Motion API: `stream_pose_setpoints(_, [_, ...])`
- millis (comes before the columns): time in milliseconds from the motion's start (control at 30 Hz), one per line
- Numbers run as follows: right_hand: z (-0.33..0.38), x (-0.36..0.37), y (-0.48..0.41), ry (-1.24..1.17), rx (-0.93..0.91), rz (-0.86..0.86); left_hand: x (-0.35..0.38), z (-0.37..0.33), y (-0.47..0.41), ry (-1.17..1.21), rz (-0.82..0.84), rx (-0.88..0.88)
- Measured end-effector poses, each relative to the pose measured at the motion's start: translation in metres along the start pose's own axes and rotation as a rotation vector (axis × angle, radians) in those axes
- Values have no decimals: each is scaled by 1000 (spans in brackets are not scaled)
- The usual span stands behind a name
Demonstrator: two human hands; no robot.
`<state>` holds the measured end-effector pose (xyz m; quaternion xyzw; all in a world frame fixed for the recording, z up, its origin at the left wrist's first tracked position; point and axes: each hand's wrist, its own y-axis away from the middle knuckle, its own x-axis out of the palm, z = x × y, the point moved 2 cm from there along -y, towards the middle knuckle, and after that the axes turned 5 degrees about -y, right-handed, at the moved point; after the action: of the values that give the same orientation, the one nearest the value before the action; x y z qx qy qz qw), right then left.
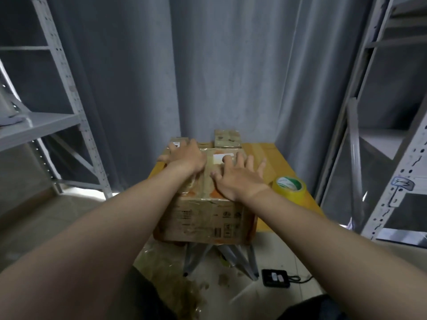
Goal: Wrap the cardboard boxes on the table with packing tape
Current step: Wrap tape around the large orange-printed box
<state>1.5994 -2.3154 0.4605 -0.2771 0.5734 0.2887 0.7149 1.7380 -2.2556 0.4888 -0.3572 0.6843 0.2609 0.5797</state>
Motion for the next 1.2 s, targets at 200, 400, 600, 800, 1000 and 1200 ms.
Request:
stream_pose_setpoints(200, [-4, 11, -7, 31, -44, 18, 12, -13, -39, -99, 114, 30])
stream_pose_setpoints(400, [-8, 9, -37, 27, -13, 17, 32, -20, -56, -132, 58, 37])
stream_pose_setpoints(600, [-18, 5, -79, -84, 80, 33, 40, -22, -64, -178, 96, 32])
stream_pose_setpoints(800, [-27, 0, -129, -126, 92, -37, 45, -22, -69, -191, 90, -6])
stream_pose_setpoints(1000, [-29, -4, -166, -99, 162, 28, 47, -22, -78, -248, 142, 15])
stream_pose_setpoints(1200, [-33, -4, -181, -201, 255, 48, 46, -22, -82, -283, 148, 25])
